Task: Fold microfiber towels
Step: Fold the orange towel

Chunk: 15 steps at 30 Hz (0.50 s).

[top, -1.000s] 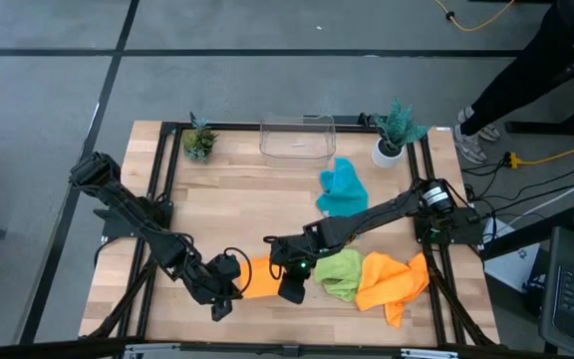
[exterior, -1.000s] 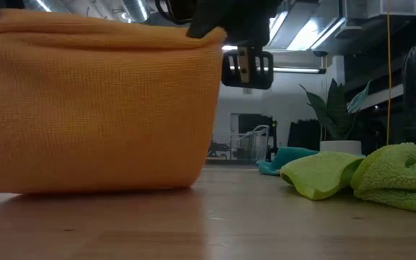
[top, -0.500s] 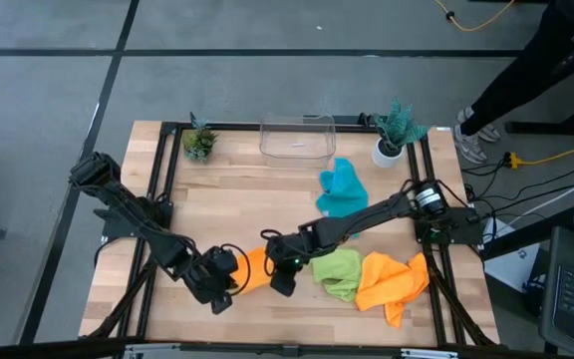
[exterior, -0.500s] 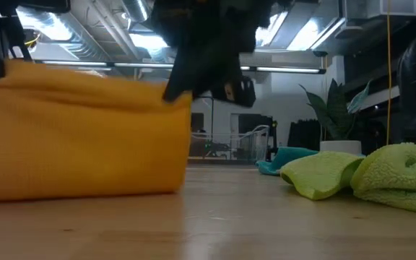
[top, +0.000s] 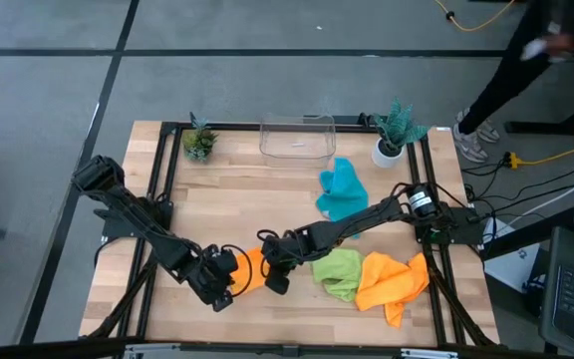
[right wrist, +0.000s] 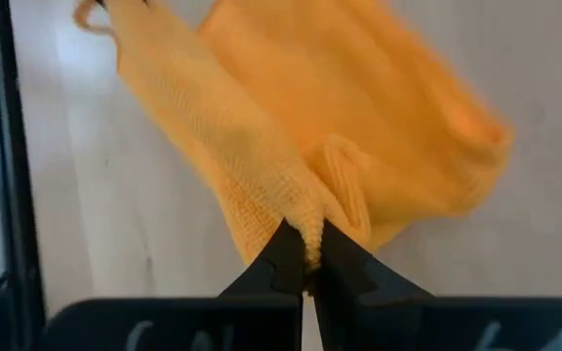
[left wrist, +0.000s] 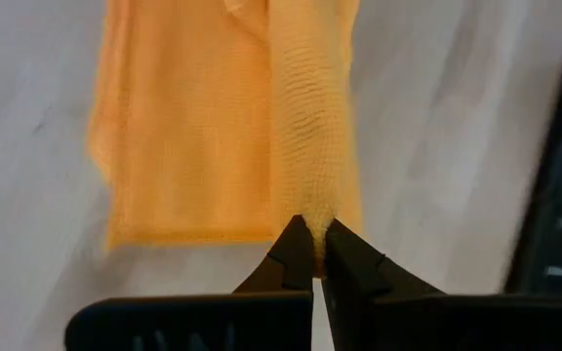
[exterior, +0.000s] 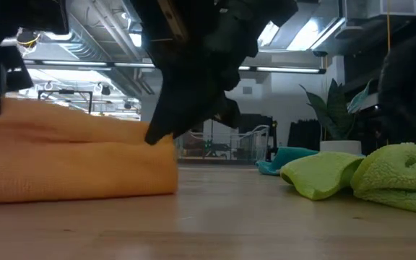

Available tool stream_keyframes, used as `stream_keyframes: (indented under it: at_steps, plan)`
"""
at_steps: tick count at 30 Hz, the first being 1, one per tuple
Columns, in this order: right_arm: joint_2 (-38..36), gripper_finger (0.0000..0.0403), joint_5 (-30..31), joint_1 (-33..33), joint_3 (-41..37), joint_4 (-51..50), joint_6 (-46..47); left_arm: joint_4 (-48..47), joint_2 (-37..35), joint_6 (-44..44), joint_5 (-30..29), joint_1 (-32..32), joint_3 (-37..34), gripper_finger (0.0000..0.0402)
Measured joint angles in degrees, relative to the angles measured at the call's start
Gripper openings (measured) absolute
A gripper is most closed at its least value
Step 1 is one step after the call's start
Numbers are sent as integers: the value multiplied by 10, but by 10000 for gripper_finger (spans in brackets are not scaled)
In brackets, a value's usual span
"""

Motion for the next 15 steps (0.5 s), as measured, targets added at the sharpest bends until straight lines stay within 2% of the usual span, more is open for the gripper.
stream_keyframes:
  at_steps: [11,15]
  plan:
    - [0,8,123,0,0,7,-68,-21,6,4,-43,0,0,0]
    - [2,8,128,-1,0,0,-74,-34,6,1,-53,4,0,0]
